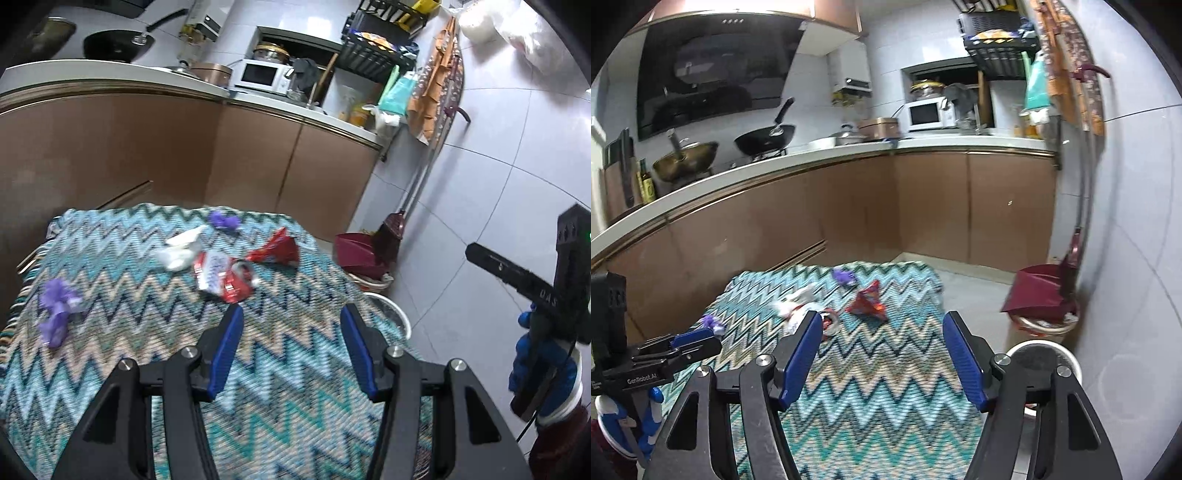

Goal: Collect trash
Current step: 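Return both open tools to the remaining trash on the blanket, then grasp the clear plastic bag with the left tool while the right grasps the beer can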

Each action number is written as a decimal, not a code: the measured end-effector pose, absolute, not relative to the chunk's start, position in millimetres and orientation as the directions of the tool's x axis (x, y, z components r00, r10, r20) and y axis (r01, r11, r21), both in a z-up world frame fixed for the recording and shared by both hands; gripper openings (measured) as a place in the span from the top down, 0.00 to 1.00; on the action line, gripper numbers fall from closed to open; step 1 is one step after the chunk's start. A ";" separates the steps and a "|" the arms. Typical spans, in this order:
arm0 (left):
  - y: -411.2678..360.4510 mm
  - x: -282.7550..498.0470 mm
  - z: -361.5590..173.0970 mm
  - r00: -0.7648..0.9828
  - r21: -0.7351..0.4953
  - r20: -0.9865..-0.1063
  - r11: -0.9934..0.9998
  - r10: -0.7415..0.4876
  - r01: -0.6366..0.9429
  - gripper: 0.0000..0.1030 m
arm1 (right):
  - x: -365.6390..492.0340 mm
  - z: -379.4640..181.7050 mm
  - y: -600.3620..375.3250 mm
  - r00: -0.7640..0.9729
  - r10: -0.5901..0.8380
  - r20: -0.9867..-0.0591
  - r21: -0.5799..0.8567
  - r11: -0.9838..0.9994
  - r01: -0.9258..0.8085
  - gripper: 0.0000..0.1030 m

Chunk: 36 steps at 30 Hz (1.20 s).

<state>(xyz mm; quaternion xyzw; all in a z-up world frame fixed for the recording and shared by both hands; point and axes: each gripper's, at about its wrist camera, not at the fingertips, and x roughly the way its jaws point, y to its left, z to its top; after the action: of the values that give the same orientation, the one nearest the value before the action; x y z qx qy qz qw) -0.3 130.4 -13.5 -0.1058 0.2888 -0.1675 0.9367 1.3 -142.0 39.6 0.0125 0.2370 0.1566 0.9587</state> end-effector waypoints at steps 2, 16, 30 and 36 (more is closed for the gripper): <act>145.2 -3.1 -20.8 0.785 -0.285 -0.512 0.931 -0.349 0.228 0.49 | 5.5 35.6 -131.0 0.822 0.338 -0.459 0.110 0.939 -0.325 0.36; 201.5 44.8 -65.6 0.737 -0.333 -0.590 0.931 -0.329 0.149 0.49 | 68.3 -19.7 -63.8 0.676 0.476 -0.562 0.219 0.874 -0.433 0.32; 216.9 148.4 -101.7 0.689 -0.392 -0.663 0.920 -0.293 0.014 0.48 | 157.1 -79.6 -16.4 0.561 0.522 -0.642 0.212 0.824 -0.525 0.25; 220.5 190.6 -111.4 0.685 -0.421 -0.669 0.907 -0.287 -0.031 0.48 | 192.0 -95.9 -2.5 0.528 0.546 -0.651 0.227 0.803 -0.551 0.24</act>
<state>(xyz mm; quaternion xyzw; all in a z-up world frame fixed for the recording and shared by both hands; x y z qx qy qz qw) 190.6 220.5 -111.4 -0.2037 0.3902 -0.0715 0.8951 192.0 -2.5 -95.9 -0.0035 0.3709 0.3138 0.8740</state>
